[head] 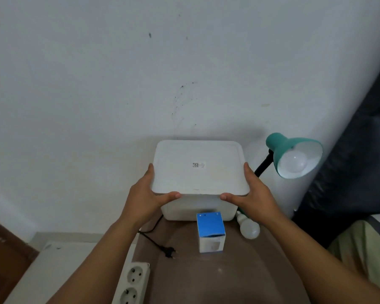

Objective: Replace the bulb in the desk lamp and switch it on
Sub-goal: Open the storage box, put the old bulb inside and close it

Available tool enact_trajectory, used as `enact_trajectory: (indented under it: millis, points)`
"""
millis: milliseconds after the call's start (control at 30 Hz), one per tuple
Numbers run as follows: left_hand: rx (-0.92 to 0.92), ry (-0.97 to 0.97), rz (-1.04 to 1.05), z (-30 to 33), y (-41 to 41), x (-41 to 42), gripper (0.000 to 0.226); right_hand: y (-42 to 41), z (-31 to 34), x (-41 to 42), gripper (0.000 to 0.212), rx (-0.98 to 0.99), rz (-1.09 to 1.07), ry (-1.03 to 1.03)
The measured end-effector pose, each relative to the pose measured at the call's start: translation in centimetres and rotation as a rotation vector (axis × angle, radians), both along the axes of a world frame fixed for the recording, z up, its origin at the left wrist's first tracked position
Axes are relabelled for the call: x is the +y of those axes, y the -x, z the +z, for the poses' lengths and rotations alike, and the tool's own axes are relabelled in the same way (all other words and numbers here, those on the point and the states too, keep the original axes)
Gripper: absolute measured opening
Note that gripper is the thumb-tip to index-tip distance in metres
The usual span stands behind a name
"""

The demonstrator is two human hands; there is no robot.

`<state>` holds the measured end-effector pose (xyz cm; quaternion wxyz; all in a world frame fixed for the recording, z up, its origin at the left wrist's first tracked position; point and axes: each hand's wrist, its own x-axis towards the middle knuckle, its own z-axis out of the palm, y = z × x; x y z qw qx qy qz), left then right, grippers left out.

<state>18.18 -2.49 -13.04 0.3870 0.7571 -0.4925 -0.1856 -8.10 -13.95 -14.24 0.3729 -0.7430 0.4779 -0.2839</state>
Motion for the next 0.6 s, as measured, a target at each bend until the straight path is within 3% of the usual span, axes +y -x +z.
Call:
enact_trajectory:
  millis: [133, 300, 433, 600]
  points:
    - [-0.019, 0.037, -0.018, -0.3, 2.0, 3.5, 0.106, 2.0, -0.8, 3.1, 0.114, 0.033, -0.003, 0.032]
    - [0.061, 0.085, 0.002, -1.1, 5.4, 8.4, 0.093, 5.1, -2.1, 7.6, 0.122, 0.037, 0.002, 0.021]
    - [0.082, 0.062, 0.018, -3.2, 7.8, 12.2, 0.099, 7.3, -3.2, 11.6, 0.106, 0.044, 0.014, 0.044]
    - [0.111, -0.002, 0.039, -6.3, 10.2, 16.4, 0.105, 9.6, -5.8, 15.9, 0.116, 0.108, 0.021, -0.071]
